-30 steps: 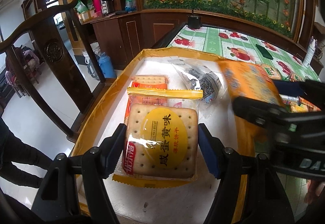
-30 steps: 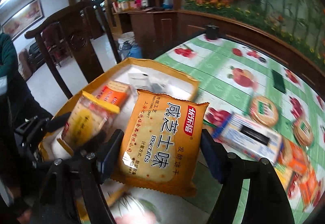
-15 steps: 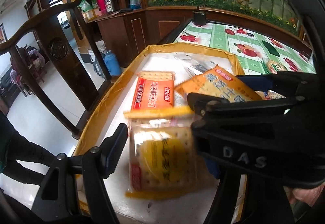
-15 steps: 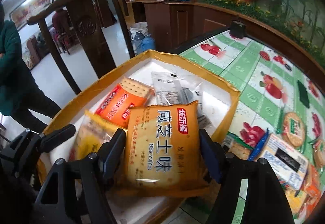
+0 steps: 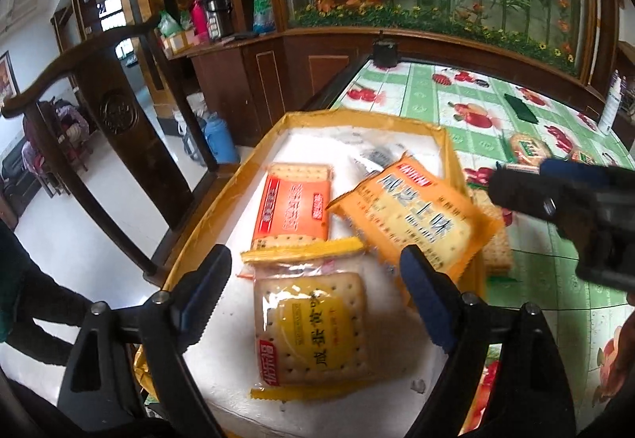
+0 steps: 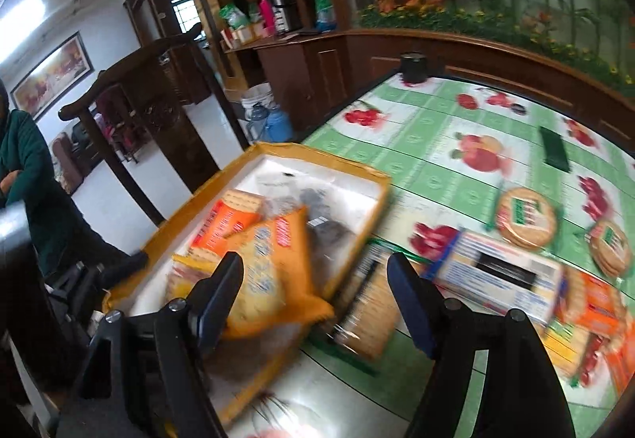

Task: Organize snacks
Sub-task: 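Lower both packs into the foam box and open both grippers, then withdraw both grippers from the box toward the table, then grasp the long cracker pack with the left gripper while the right grasps the yellow WEIDAN pack, then carry both held cracker packs over the foam box, then lower both packs into the foam box and open both grippers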

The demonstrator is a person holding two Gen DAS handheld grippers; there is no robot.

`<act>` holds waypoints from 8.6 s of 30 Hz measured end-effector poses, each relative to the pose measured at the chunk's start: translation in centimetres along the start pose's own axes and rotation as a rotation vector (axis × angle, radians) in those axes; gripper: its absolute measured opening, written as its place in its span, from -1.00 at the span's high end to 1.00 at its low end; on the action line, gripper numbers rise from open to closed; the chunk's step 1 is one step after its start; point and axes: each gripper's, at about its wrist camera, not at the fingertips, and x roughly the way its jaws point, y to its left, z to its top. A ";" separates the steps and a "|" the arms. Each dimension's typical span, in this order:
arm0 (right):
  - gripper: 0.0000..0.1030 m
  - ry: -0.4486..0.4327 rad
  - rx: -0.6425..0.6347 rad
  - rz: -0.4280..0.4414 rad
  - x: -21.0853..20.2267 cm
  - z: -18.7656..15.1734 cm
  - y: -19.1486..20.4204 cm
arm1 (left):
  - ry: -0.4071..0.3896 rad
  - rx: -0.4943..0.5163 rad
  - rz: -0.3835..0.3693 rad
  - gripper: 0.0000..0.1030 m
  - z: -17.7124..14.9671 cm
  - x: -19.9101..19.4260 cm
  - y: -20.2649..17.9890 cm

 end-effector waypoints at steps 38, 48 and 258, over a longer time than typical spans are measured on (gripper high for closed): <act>-0.53 -0.028 0.237 -0.240 -11.2 -9.4 -14.5 | 0.079 0.175 -0.245 -0.74 3.9 1.2 -15.2; -0.54 -0.031 0.296 -0.228 -11.4 -10.6 -16.4 | 0.166 0.240 -0.173 -0.74 3.8 4.9 -18.3; 0.09 0.097 -0.040 0.066 6.0 1.2 3.1 | 0.102 -0.056 -0.025 0.03 0.1 2.4 0.4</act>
